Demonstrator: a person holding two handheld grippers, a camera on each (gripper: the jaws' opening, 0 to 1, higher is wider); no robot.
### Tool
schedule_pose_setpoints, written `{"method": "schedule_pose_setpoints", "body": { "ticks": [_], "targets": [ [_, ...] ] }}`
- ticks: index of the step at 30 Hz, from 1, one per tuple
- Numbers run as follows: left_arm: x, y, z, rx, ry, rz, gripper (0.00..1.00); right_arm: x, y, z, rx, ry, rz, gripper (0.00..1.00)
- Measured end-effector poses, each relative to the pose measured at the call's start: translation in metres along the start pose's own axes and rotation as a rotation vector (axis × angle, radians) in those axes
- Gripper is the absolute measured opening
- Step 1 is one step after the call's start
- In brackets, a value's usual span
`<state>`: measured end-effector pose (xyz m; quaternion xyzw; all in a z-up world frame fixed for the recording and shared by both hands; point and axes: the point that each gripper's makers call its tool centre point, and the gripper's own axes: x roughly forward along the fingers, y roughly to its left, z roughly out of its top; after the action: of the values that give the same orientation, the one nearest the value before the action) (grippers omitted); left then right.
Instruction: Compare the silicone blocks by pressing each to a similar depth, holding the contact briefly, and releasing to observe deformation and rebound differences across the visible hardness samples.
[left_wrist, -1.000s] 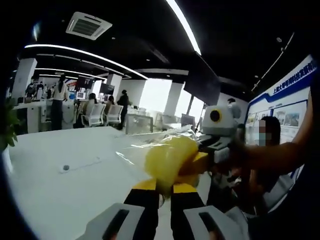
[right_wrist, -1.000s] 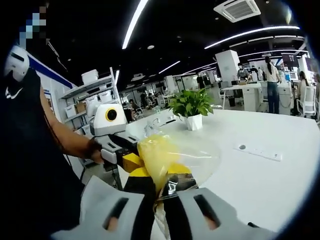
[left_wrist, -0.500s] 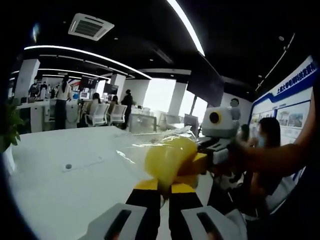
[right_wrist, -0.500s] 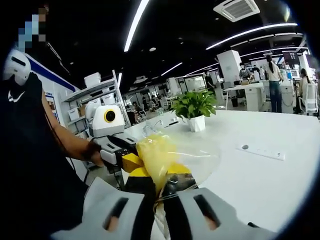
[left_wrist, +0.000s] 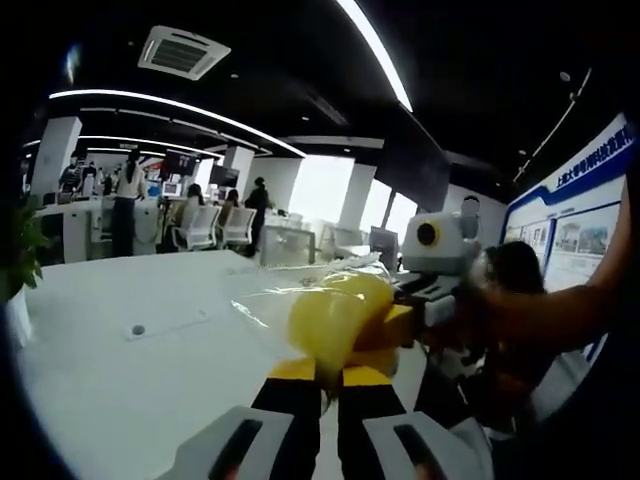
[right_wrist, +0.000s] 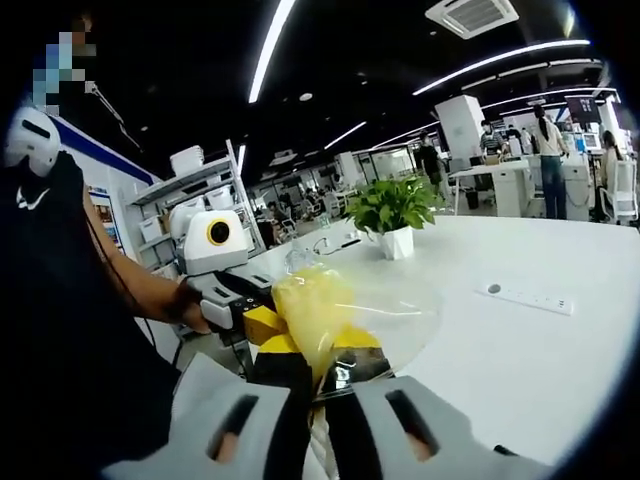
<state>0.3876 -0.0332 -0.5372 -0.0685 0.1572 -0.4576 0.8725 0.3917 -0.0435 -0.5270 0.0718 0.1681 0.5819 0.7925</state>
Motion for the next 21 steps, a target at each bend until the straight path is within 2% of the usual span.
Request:
{"method": "schedule_pose_setpoints", "body": {
  "ticks": [8,14,15,16,21],
  "targets": [
    [0.001,-0.007,0.005,0.008,-0.008,-0.016,0.02,-0.007,0.003,0.004,-0.026,-0.017,-0.01,0.0],
    [0.001,-0.009,0.006,0.011,-0.011,-0.02,0.01,-0.008,0.002,0.005,0.014,-0.017,-0.017,0.01],
    [0.001,-0.008,0.007,0.007,-0.015,-0.023,0.01,-0.008,0.004,0.007,-0.003,-0.022,-0.02,0.02],
    [0.0,-0.009,0.008,0.003,-0.019,-0.027,0.01,-0.009,0.005,0.009,-0.067,-0.03,-0.022,0.03],
    [0.001,-0.013,0.015,-0.03,-0.027,-0.056,0.0,-0.016,0.006,0.015,-0.073,-0.038,-0.043,0.08]
  ]
}}
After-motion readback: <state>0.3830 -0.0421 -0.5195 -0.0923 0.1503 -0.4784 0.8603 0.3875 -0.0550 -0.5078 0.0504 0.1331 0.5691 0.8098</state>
